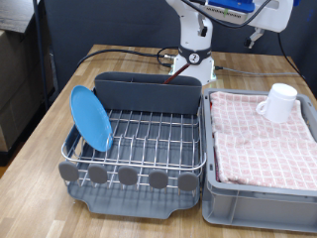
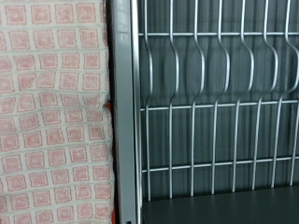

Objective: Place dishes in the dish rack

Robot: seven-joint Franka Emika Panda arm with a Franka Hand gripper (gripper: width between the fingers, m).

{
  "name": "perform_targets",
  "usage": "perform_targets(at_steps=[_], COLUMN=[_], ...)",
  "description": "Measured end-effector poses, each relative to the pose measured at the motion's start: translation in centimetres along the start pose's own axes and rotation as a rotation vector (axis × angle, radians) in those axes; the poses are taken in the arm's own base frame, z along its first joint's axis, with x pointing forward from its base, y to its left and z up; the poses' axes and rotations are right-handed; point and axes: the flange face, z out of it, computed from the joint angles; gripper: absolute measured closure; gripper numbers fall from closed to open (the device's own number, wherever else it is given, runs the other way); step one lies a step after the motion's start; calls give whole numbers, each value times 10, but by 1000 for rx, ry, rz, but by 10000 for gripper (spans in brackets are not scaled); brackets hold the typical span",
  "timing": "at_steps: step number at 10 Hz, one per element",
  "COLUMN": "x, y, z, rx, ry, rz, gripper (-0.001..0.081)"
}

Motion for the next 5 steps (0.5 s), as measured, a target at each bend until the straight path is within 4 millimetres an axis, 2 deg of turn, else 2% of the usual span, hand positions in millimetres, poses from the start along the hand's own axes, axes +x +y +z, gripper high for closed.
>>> perform_targets(at_steps=[3,5], x=[-6,-21], y=[-4,-14], z=[-1,-7], rx=[20,30], ry=[-34,-47], rz=[52,64], gripper=[3,3])
